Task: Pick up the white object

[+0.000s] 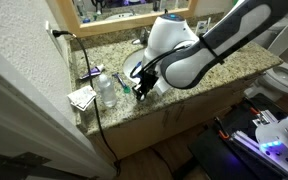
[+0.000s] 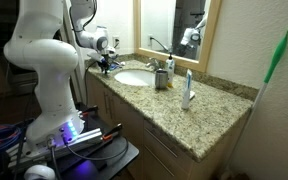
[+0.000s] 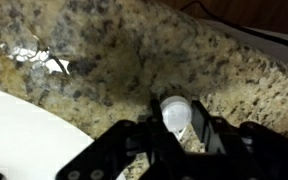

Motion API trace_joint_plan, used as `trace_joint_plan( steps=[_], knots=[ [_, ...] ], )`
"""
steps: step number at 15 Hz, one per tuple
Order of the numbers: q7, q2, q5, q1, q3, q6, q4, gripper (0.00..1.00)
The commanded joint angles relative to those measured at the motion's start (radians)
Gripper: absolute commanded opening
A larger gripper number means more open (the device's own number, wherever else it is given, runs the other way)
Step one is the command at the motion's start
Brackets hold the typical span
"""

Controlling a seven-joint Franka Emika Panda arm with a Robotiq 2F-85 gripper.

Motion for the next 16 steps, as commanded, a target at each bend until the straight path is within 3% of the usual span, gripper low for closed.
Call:
trace_joint_plan(
  steps=[1,7,8,15,16],
  knots=[
    [0.032,-0.016,-0.029,0.014,-0.016,-0.059,-0.007,0.6],
    [0.056,-0.018,-0.054,0.023,-0.02,-0.08,-0.004,0.99],
    [0.063,-0.025,-0.063,0.026,-0.024,-0.083,-0.006,1.0],
    [0.092,-0.042,-0.095,0.029,-0.019,-0.054,0.0,1.0],
    [0.086,-0.04,-0.092,0.026,-0.017,-0.057,0.001,0.75]
  ],
)
